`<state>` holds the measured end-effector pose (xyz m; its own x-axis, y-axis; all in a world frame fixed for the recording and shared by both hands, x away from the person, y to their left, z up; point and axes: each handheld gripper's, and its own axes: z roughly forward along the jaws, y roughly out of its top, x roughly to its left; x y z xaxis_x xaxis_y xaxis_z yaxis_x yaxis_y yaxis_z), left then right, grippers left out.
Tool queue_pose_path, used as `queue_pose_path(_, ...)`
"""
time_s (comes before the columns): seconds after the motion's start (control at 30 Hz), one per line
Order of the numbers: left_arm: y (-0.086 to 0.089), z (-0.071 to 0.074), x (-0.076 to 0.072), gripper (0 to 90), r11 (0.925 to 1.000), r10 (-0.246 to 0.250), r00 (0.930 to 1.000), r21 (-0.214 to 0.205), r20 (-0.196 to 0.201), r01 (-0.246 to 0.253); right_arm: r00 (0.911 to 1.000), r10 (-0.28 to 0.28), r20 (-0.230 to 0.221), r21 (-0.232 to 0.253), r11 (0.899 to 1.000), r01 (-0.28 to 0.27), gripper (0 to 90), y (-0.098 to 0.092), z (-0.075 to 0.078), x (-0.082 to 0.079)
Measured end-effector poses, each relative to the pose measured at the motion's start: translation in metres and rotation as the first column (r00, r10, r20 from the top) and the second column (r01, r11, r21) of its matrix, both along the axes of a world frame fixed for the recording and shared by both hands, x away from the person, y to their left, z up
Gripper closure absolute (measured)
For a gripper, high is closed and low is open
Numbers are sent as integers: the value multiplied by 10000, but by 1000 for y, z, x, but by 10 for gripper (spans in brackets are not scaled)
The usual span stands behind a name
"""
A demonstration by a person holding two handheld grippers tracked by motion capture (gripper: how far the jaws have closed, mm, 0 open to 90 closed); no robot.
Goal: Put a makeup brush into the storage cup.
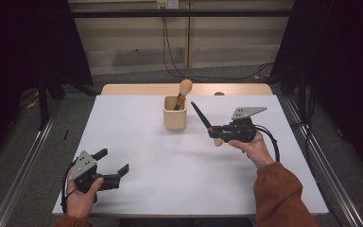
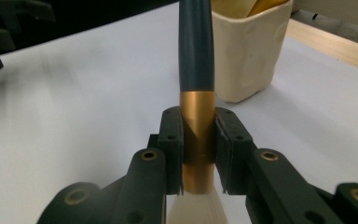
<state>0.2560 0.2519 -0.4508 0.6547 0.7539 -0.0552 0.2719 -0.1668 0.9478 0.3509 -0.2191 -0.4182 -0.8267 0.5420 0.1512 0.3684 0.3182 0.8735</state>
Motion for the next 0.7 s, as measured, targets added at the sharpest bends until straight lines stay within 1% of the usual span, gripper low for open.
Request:
queue_pose_path(0.1, -4, 0, 0, 28, 9995, -302, 9995, 125, 118, 301, 9997, 223, 69, 71, 9997, -224, 746, 1, 2, -6)
queue_pose_path(0.17, -7, 0, 0, 28, 9989, -458, 9989, 102, 66, 458, 9994, 356, 40, 125, 9993, -357, 746, 2, 3, -9)
queue_pose_path(0.2, -8, 1, 0, 28, 9983, -553, 9985, 162, 58, 552, 9993, 354, 72, 156, 9992, -355, 746, 2, 3, -11)
queue_pose_path(0.23, -10, 1, -1, 28, 9980, -621, 9981, 87, 51, 620, 9992, 391, 73, 260, 9989, -393, 746, 2, 3, -12)
queue_pose_path(0.3, -12, 3, -1, 27, 9966, -805, 9967, 154, 39, 805, 9988, 481, 94, 342, 9982, -484, 746, 2, 3, -15)
queue_pose_path(0.33, -14, 3, -2, 27, 9961, -872, 9962, 168, 69, 871, 9985, 550, 62, 320, 9980, -551, 746, 3, 2, -17)
queue_pose_path(0.43, -18, 5, -3, 27, 9943, -1049, 9944, 178, 89, 1048, 9983, 578, 69, -15, 9983, -578, 746, 7, -1, -22)
queue_pose_path(0.47, -19, 6, -4, 27, 9934, -1147, 9933, 68, 126, 1146, 9982, 605, 17, -66, 9981, -605, 746, 8, -3, -23)
queue_pose_path(0.5, -20, 7, -5, 24, 9920, -1259, 9919, 18, 140, 1259, 9981, 611, -42, -11, 9981, -611, 746, 8, -4, -24)
queue_pose_path(0.53, -22, 9, -5, 22, 9918, -1275, 9917, -13, 135, 1275, 9981, 613, -45, -35, 9981, -613, 746, 8, -3, -26)
queue_pose_path(0.6, -25, 11, -7, 22, 9907, -1358, 9906, -2, 144, 1359, 9977, 678, -82, 25, 9977, -678, 746, 9, -2, -29)
queue_pose_path(0.63, -27, 11, -7, 22, 9896, -1441, 9895, 14, 133, 1441, 9973, 733, -64, -56, 9973, -734, 746, 10, -1, -31)
queue_pose_path(0.7, -31, 12, -9, 21, 9875, -1569, 9874, 198, 214, 1565, 9961, 878, -104, -103, 9961, -879, 746, 12, -1, -36)
